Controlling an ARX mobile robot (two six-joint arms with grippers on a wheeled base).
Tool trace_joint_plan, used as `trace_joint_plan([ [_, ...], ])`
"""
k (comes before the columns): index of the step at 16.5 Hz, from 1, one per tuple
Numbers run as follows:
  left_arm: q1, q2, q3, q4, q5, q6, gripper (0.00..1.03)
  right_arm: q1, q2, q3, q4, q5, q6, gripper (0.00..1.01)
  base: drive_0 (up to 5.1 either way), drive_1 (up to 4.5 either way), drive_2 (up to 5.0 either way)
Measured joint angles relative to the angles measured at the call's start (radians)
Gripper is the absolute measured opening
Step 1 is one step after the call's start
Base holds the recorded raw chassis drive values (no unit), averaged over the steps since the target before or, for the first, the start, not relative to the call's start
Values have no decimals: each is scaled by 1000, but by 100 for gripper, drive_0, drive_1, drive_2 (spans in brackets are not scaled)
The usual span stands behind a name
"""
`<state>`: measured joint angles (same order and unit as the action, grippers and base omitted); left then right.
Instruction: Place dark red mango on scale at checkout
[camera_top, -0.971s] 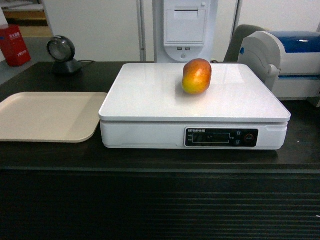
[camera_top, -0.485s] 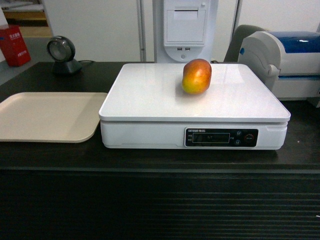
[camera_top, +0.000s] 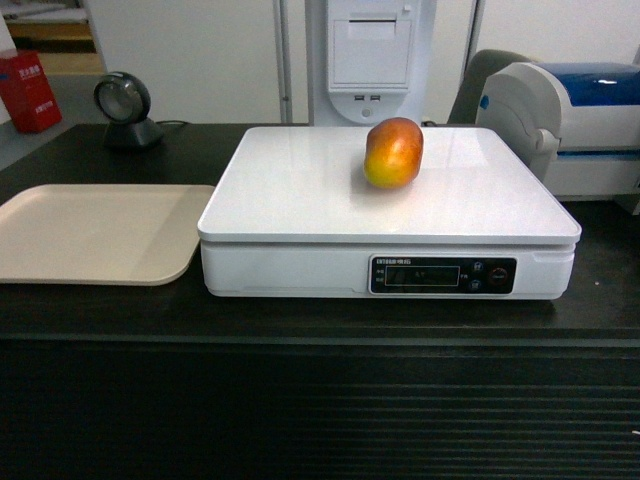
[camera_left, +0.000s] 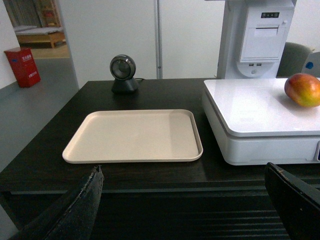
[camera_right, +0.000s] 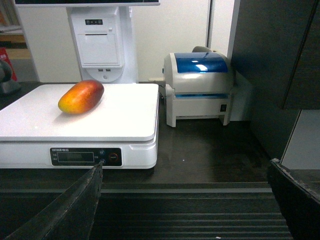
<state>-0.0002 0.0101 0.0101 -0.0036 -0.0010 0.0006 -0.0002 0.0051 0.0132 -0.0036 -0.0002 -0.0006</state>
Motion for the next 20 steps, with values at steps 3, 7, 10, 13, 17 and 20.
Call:
trace_joint_plan([
  [3,0,0,0,0,0,0,98,0,0,0,0,0,0,98,0,0,0],
  [7,0,0,0,0,0,0,98,0,0,0,0,0,0,98,0,0,0],
  [10,0,0,0,0,0,0,98,0,0,0,0,0,0,98,0,0,0],
  [13,0,0,0,0,0,0,98,0,0,0,0,0,0,98,0,0,0],
  [17,0,0,0,0,0,0,98,0,0,0,0,0,0,98,0,0,0],
  [20,0,0,0,1,0,0,98,0,0,0,2,0,0,98,0,0,0],
])
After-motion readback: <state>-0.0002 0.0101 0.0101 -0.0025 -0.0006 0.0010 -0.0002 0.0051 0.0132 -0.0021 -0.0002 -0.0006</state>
